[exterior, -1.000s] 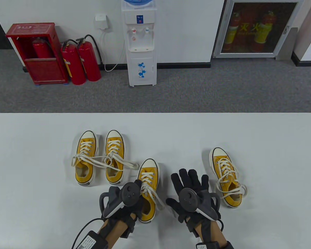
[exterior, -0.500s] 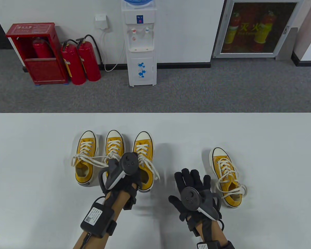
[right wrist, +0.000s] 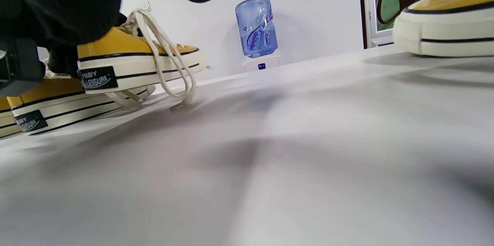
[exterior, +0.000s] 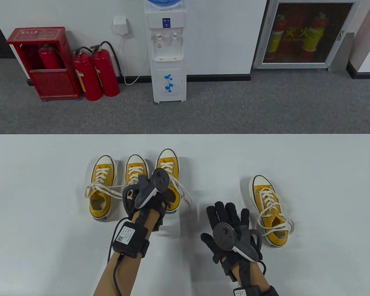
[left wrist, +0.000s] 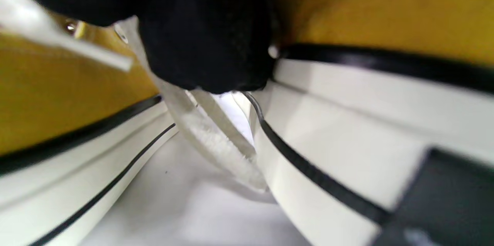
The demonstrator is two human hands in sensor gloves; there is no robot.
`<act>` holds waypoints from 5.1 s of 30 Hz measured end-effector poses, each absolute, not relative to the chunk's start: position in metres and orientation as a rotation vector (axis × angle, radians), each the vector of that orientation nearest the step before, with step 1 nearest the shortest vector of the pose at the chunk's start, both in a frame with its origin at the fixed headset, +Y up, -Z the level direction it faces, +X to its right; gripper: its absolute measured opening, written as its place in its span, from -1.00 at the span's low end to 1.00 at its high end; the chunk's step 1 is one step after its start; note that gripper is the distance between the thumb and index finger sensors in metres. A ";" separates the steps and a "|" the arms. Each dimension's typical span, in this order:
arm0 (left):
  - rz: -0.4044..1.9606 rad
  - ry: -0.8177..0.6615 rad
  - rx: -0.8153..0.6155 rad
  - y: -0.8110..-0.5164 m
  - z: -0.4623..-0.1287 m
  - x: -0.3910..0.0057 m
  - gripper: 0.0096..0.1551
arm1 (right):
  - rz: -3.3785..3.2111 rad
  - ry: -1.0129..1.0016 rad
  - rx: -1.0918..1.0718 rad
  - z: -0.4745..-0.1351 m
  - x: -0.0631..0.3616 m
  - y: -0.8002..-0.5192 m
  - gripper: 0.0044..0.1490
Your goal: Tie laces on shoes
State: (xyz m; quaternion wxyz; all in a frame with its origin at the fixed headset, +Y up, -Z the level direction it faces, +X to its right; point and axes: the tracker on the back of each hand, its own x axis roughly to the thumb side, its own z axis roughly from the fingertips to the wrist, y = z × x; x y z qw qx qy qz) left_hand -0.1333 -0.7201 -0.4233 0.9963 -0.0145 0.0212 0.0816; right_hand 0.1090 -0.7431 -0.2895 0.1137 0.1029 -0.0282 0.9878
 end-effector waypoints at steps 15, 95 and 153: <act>0.096 0.005 -0.055 -0.706 -0.400 -0.134 -0.23 | 2.921 -0.061 0.329 -0.289 0.105 -0.745 0.11; 0.195 -0.247 -0.035 -0.749 -0.279 -0.212 0.07 | 2.871 -0.099 -0.445 -0.313 0.259 -0.697 -0.21; 0.232 -0.220 -0.039 -0.748 -0.280 -0.220 0.06 | 2.827 -0.329 -0.065 -0.262 0.079 -0.680 -0.41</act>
